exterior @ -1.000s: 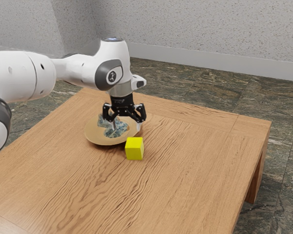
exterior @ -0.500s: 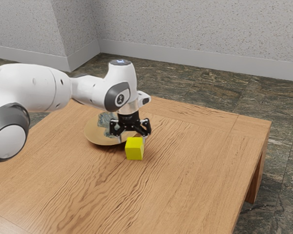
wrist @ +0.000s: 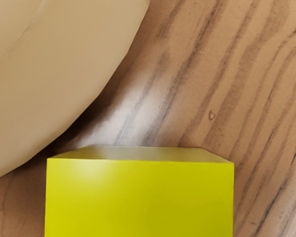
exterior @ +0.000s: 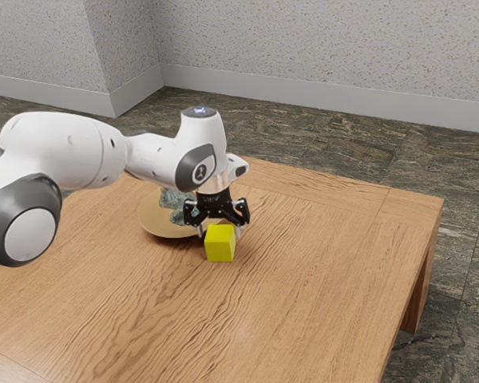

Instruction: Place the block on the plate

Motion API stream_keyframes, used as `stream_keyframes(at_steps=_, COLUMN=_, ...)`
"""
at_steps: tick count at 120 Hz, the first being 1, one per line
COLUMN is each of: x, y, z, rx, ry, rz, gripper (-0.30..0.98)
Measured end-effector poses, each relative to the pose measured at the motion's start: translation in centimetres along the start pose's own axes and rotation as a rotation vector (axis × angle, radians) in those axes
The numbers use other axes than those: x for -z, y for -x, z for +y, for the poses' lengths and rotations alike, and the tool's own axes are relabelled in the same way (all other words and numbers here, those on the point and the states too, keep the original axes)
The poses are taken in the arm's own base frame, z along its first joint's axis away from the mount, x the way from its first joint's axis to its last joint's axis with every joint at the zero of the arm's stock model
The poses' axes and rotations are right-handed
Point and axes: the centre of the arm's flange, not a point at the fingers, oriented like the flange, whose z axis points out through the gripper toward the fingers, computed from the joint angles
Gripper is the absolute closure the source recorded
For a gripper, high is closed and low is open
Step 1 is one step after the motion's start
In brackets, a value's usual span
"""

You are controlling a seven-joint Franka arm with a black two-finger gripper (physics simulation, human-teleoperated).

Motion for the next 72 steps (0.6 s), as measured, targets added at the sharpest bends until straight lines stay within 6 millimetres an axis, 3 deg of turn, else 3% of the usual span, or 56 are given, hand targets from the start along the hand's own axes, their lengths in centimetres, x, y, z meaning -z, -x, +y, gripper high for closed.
stream_keyframes(at_steps=72, x=-2.6, y=-0.4, z=-0.5, rx=0.022, ry=0.009, rz=-0.01, gripper=0.0)
